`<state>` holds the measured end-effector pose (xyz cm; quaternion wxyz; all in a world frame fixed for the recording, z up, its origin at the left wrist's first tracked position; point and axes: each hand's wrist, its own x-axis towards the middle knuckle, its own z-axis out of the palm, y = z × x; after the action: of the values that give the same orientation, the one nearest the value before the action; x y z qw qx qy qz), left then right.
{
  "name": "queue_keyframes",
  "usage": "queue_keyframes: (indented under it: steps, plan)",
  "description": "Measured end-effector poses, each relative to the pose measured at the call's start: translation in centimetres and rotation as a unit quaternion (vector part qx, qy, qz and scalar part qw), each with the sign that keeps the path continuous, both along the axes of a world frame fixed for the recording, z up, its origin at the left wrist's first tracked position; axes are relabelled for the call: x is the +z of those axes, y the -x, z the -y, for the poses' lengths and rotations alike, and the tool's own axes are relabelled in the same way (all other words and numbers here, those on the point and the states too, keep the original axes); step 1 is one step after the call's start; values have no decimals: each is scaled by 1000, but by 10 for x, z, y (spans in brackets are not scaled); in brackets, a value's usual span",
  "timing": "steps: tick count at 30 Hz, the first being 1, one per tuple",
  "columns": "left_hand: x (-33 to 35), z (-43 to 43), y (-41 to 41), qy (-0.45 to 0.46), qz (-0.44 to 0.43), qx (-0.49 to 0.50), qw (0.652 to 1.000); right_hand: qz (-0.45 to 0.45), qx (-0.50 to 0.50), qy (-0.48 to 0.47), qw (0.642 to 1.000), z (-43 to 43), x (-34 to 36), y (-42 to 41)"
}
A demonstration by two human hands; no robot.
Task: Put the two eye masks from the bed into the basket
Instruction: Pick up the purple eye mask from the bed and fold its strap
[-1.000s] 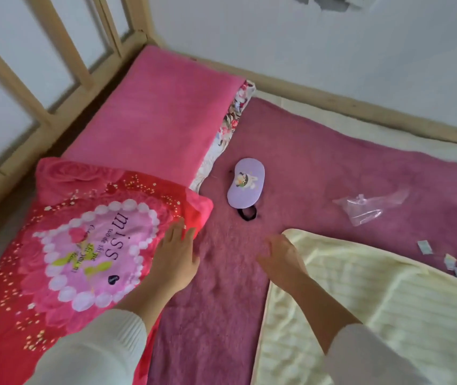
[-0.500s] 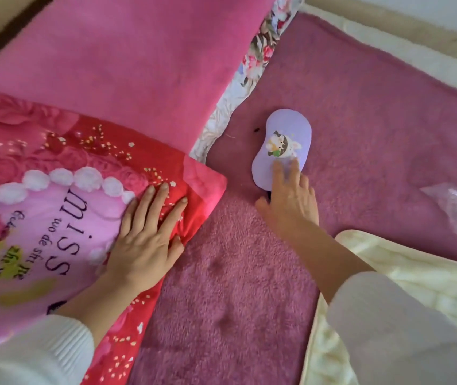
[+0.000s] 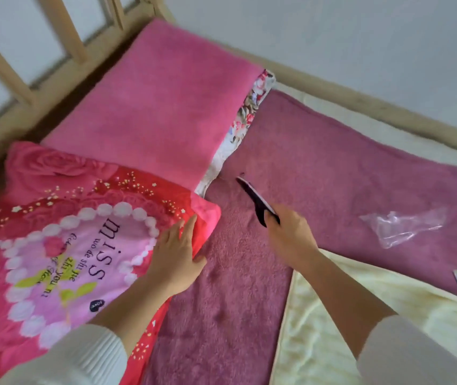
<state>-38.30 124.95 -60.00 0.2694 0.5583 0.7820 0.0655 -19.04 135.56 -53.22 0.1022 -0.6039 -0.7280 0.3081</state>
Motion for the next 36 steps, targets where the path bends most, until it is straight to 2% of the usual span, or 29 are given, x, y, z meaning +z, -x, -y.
queue_keyframes:
  steps: [4, 7, 9, 13, 16, 20, 22, 25, 28, 30, 31, 34, 36]
  plan:
    - [86, 33, -20, -156, 112, 43, 980, -72, 3, 46, 996, 51, 83, -16]
    - [150, 67, -26, -226, 177, 60, 956, -77, 27, 91, 992, 103, 143, -27]
    - [189, 94, -27, -240, 188, 33, 952, -86, 55, 100, 990, 138, 176, -32]
    - [240, 153, -28, -228, 96, -42, 968, -125, 84, 94, 984, 206, 228, -38]
    - [268, 198, -30, -222, 74, -19, 972, -124, 97, 53, 986, 249, 253, -39]
    - [302, 256, -38, -217, 142, 85, 962, -149, 135, -18, 979, 307, 280, -42]
    - [320, 286, -43, -213, 248, 158, 932, -164, 164, -41, 972, 334, 285, -44]
    - [342, 335, -58, -169, 463, 256, 831, -147, 231, -68, 960, 372, 284, -52]
    - [351, 384, -76, -159, 534, 327, 764, -143, 295, -73, 942, 411, 280, -65]
    - [353, 419, -91, -162, 555, 363, 731, -148, 334, -81, 927, 437, 276, -74]
    - [351, 437, -99, -164, 552, 365, 732, -151, 353, -84, 919, 451, 273, -79]
    - [344, 488, -122, -187, 470, 355, 786, -154, 392, -94, 902, 492, 263, -90]
    - [344, 521, -134, -208, 441, 383, 785, -165, 369, -95, 910, 518, 257, -96]
